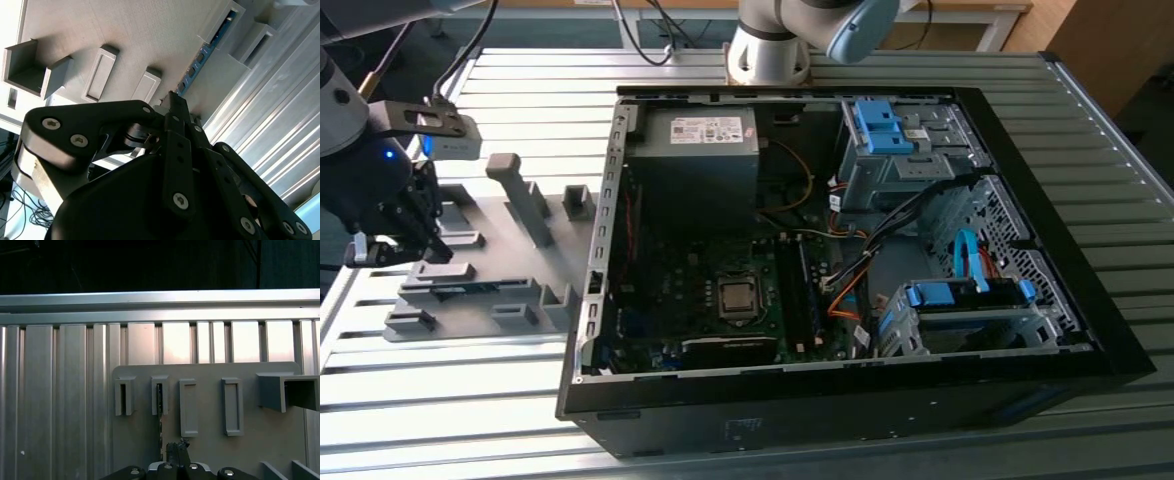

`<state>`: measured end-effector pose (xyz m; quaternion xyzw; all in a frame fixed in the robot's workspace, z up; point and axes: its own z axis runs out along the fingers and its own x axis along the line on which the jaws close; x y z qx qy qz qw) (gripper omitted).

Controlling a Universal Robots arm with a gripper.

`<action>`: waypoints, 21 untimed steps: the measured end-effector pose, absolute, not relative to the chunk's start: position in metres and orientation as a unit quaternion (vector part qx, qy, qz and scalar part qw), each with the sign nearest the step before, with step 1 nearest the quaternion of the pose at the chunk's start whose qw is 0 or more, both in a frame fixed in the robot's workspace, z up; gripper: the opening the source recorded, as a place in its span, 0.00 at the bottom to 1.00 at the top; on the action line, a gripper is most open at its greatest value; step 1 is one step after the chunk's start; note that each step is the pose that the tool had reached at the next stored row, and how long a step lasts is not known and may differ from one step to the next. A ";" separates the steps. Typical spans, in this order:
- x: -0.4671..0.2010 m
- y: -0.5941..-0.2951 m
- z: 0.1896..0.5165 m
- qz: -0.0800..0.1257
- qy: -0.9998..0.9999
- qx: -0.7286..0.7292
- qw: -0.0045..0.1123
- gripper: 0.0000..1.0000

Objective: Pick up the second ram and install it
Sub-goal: 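Pick up the second ram and move it above second insertion slot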

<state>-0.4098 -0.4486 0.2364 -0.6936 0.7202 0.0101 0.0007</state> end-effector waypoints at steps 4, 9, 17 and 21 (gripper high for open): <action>-0.410 -0.449 0.236 0.010 0.720 -0.694 0.001 0.41; -0.410 -0.449 0.236 0.010 0.720 -0.694 0.001 0.41; -0.410 -0.449 0.236 0.010 0.720 -0.694 0.001 0.41; -0.410 -0.449 0.236 0.010 0.720 -0.694 0.001 0.40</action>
